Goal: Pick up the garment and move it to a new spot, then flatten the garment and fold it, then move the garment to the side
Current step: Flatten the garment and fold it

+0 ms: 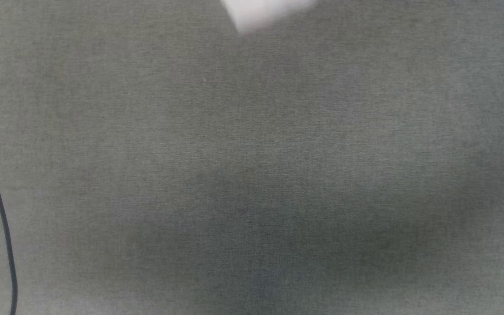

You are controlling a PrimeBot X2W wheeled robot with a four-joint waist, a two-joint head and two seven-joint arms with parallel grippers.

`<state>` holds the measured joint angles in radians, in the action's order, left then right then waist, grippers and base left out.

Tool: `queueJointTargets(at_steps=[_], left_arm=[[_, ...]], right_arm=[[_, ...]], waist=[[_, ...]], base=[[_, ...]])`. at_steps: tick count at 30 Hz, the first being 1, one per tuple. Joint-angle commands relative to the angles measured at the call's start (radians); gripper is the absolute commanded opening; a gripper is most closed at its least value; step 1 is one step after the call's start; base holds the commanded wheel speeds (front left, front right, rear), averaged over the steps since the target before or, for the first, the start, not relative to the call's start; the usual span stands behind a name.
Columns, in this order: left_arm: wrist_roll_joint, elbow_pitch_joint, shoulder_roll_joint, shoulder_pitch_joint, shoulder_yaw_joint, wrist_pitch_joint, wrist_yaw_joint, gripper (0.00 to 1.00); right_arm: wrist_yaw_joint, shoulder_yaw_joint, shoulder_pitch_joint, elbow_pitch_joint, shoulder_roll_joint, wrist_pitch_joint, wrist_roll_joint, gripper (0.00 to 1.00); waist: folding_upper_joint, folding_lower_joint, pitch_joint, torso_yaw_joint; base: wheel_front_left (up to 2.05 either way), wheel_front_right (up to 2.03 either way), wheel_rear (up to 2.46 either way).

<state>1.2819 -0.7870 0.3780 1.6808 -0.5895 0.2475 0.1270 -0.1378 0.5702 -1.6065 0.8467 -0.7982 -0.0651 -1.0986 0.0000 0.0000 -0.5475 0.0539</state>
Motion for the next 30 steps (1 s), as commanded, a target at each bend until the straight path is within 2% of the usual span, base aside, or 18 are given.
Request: queueJointTargets(at_steps=[1, 6, 8, 13, 18, 22, 26, 30], left_arm=[[-0.017, -0.024, 0.030, -0.001, 0.016, 0.013, -0.007, 0.00], [0.004, -0.034, 0.001, -0.019, -0.008, -0.003, 0.001, 0.00], [0.042, 0.014, -0.004, -0.086, -0.029, -0.022, 0.001, 0.00], [0.136, 0.222, 0.030, -0.333, -0.085, -0.031, 0.002, 0.00], [0.185, 0.481, 0.095, -0.631, -0.170, -0.009, 0.003, 0.00], [0.160, 0.652, 0.162, -0.831, -0.236, 0.009, 0.003, 0.00], [0.111, 0.745, 0.232, -0.987, -0.299, 0.017, 0.003, 0.00], [0.084, 0.827, 0.277, -1.124, -0.296, 0.018, 0.003, 0.00]], right_arm=[[0.013, -0.008, 0.003, 0.027, -0.019, -0.007, 0.004, 0.00], [0.013, 0.026, 0.013, 0.059, -0.005, -0.004, -0.006, 0.00], [0.012, 0.048, 0.048, 0.056, -0.009, -0.003, -0.012, 0.00], [0.009, 0.099, 0.188, -0.001, -0.036, 0.004, -0.066, 0.00], [0.008, 0.154, 0.393, -0.110, -0.094, 0.015, -0.148, 0.00], [0.008, 0.189, 0.584, -0.222, -0.158, 0.005, -0.220, 0.00], [0.008, 0.217, 0.768, -0.339, -0.224, -0.029, -0.287, 0.00], [0.008, 0.242, 0.932, -0.429, -0.291, -0.067, -0.332, 0.00]], waist=[[0.0000, 0.0000, 0.002, -0.005], [0.0000, 0.0000, 0.013, -0.010], [0.0000, 0.0000, 0.014, -0.007], [0.0000, 0.0000, 0.020, 0.000], [0.0000, 0.0000, 0.042, 0.005], [0.0000, 0.0000, 0.074, 0.011], [0.0000, 0.0000, 0.117, 0.017], [0.0000, 0.0000, 0.155, 0.017]], base=[[0.00, 0.00, 0.00], [0.00, 0.00, 0.00], [0.00, 0.00, 0.00], [0.00, 0.00, 0.00], [0.00, 0.00, 0.00], [0.00, 0.00, 0.00], [0.00, 0.00, 0.00], [0.00, 0.00, 0.00]])
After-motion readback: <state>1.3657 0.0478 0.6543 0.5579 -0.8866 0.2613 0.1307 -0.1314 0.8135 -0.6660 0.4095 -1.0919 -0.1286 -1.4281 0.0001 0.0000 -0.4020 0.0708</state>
